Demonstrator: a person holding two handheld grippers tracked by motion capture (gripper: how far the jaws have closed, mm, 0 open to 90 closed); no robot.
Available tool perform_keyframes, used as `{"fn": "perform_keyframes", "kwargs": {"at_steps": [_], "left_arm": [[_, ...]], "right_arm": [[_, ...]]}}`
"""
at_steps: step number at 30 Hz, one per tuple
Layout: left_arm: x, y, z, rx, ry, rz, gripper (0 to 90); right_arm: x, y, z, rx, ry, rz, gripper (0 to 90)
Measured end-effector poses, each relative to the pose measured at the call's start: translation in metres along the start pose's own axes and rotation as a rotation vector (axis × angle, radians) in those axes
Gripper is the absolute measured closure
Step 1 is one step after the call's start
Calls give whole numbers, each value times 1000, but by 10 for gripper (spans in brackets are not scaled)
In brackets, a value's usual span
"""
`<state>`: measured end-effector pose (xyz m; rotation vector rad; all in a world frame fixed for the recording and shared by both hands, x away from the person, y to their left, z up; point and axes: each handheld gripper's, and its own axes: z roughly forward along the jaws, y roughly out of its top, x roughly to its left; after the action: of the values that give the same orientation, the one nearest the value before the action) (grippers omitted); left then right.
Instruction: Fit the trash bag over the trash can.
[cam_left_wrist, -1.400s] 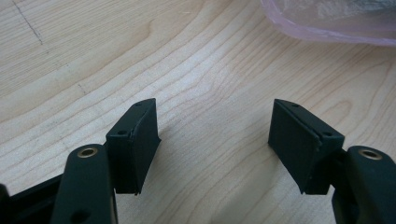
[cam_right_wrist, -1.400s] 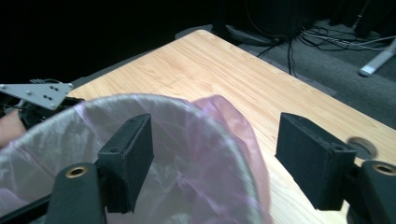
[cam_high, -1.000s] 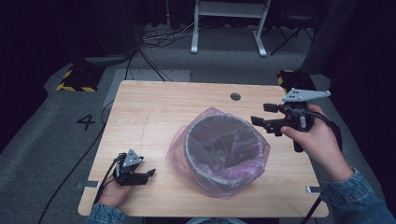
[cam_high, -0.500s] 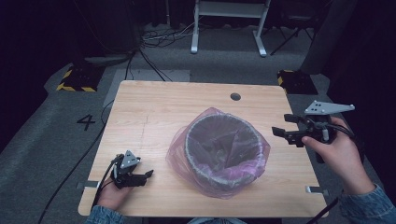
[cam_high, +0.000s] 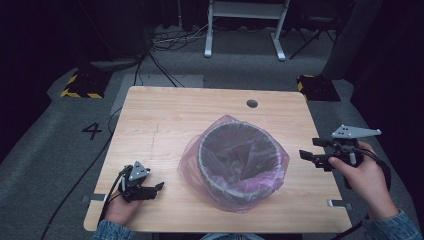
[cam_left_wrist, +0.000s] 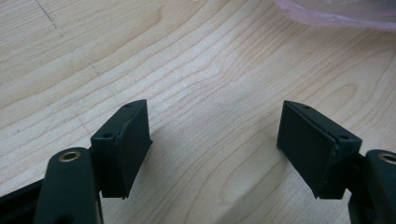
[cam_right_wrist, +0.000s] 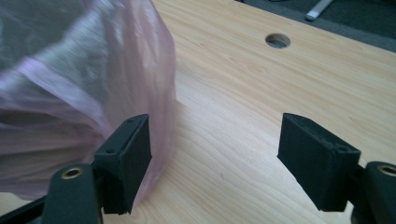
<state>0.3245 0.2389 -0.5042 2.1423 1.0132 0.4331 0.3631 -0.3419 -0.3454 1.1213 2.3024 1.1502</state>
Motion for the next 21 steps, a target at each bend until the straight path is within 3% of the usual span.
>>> {"fn": "perform_keyframes", "kwargs": {"at_steps": [4, 8, 21], "left_arm": [[0, 0, 0, 0, 0, 0, 256], [0, 0, 0, 0, 0, -1, 256], [0, 0, 0, -1, -1, -2, 256]], "right_arm": [[-7, -14, 4, 25, -55, -20, 258], [-12, -31, 14, 27, -43, 14, 256], [-15, -76, 40, 71, -67, 41, 257]]}}
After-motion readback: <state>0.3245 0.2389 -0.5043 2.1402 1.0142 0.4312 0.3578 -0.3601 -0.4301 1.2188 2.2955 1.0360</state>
